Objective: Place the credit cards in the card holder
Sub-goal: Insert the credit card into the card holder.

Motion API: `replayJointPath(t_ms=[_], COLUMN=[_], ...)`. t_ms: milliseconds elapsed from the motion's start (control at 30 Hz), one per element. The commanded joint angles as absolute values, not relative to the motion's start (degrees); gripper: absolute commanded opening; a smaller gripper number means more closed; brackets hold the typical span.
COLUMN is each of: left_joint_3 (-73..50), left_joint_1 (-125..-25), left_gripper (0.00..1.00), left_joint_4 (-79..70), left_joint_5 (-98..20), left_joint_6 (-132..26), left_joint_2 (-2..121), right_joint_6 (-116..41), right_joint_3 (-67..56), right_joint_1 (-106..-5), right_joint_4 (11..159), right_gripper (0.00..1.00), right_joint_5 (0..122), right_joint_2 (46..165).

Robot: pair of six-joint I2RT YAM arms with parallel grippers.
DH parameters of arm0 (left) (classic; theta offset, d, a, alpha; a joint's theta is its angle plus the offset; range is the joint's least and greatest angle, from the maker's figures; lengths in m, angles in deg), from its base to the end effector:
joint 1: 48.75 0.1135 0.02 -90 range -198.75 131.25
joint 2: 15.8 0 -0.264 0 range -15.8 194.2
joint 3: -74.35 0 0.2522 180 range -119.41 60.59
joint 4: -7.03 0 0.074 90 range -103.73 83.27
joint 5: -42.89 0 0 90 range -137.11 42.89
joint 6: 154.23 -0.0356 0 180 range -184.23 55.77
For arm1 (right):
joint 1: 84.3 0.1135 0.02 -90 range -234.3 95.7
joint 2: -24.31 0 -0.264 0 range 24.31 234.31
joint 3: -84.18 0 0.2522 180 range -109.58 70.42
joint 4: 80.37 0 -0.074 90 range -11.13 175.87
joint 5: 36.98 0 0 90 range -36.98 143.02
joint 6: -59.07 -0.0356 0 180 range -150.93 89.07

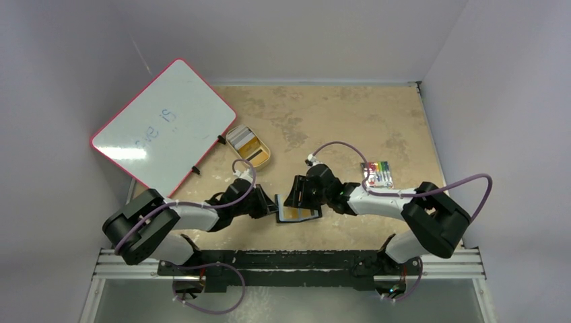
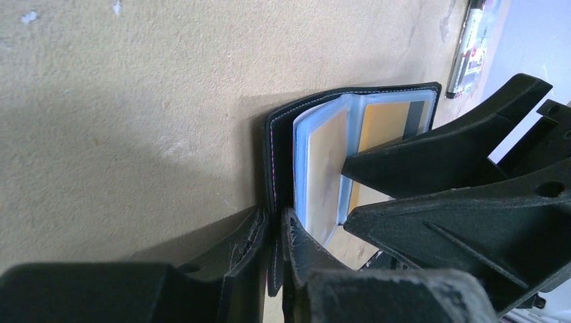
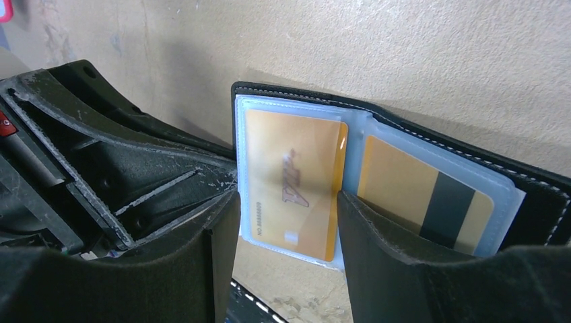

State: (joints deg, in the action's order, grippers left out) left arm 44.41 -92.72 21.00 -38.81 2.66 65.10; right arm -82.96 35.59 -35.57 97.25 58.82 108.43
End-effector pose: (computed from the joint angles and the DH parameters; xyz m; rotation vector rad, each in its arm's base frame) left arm 0.1579 -0.1595 0.1126 -0.4074 2.4642 -1.1277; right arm 0.1850 0.2162 0.1623 0.0099 2.4506 1.0014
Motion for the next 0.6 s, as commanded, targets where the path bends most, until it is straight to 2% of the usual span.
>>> replayJointPath(t_ms=[0, 333, 567], left_joint_3=[42.91, 38.48, 25.79], left_joint_1=[-93.22, -93.22, -93.22], left_gripper=[0.11, 0.14, 0.36], left_joint_4=[16.94, 2.21, -16.98], left_joint_5=[-41.5, -46.37, -56.63], left_joint_6=[0.95, -2.06, -12.66], left_joint_2=[61.87, 50.81, 48.49], right_joint_6=[-83.6, -80.79, -79.55], right_joint_3=[34.62, 33.64, 34.31], right_joint_1=[-34.92, -34.92, -34.91], right_joint_4=[98.86, 87.78, 87.89], right_gripper=[0.57, 0.57, 0.55], right_joint_5=[60.64, 55.3, 54.36], right_joint_2=[107.5, 99.78, 99.9])
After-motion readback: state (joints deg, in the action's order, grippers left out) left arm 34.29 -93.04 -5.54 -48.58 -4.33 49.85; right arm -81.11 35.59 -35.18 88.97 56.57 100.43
